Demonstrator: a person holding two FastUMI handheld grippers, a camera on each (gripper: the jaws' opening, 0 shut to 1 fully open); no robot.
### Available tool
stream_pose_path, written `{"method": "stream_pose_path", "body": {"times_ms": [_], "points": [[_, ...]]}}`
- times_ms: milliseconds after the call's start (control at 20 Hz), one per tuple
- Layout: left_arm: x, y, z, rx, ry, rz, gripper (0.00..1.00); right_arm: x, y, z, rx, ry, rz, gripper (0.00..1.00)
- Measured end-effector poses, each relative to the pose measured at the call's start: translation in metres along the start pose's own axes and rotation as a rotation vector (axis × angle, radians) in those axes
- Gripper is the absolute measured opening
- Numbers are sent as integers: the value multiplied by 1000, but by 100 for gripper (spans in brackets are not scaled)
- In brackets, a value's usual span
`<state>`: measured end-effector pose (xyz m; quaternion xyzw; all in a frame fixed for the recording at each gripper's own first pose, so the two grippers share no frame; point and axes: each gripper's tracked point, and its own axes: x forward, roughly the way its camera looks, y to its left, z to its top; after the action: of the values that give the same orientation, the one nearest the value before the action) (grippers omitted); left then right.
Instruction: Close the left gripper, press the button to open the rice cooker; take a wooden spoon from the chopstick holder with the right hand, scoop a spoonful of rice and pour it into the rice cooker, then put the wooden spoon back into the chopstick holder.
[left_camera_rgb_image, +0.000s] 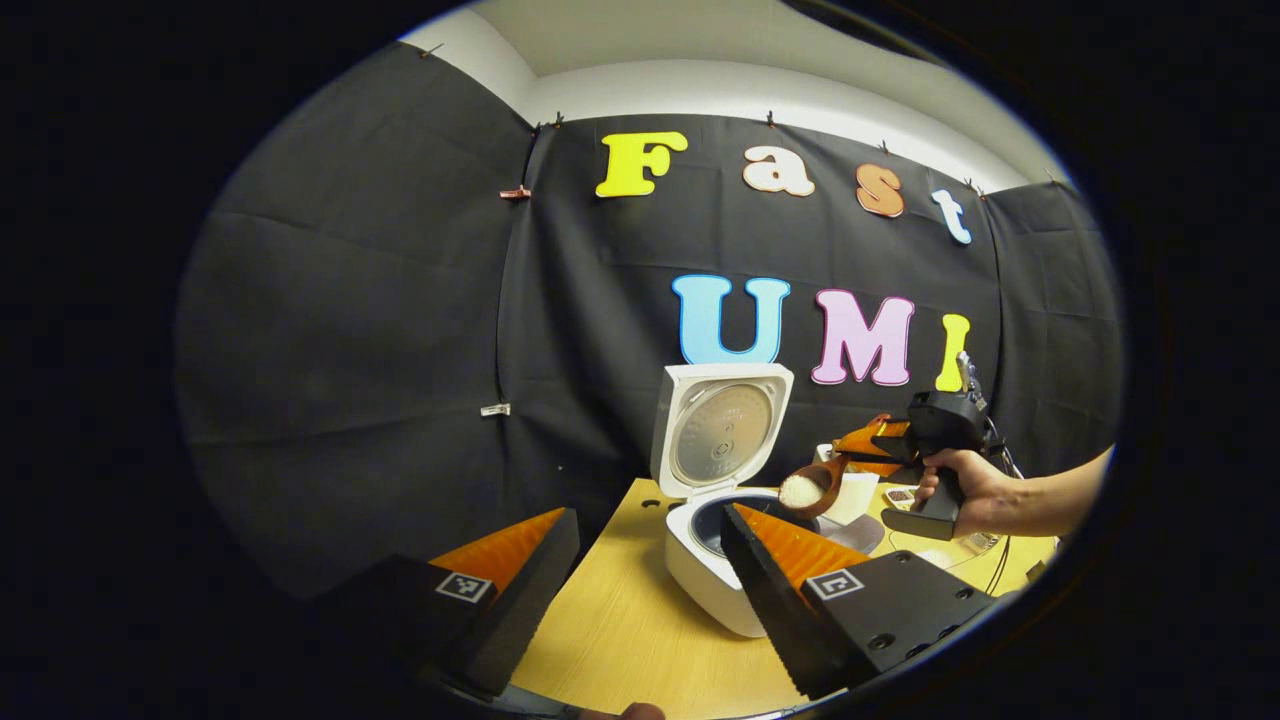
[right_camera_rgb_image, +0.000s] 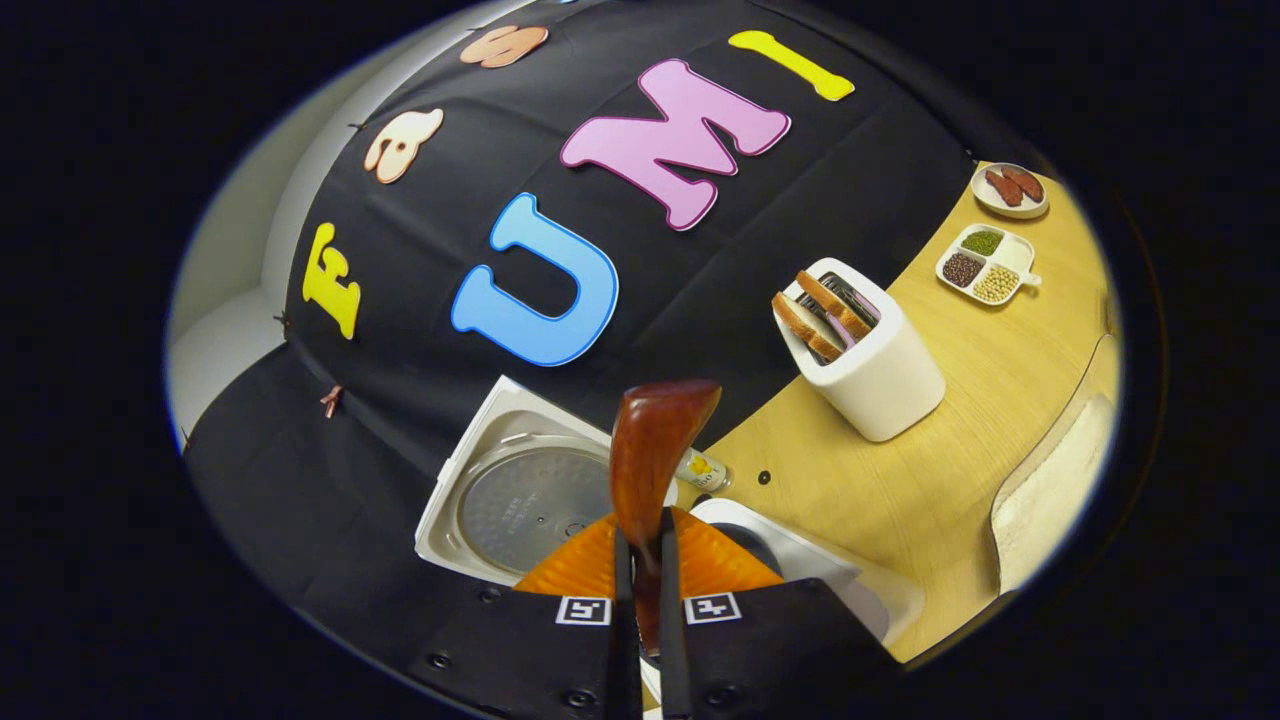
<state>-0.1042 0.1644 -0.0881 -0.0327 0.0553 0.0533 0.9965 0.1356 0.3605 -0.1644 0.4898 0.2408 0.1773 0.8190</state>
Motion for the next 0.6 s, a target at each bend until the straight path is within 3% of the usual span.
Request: {"method": "stream_pose_path", "body": {"times_ms": [600], "points": [[-10, 2, -7, 0, -2, -1, 98, 21, 17, 8, -368, -7, -58, 12]]}}
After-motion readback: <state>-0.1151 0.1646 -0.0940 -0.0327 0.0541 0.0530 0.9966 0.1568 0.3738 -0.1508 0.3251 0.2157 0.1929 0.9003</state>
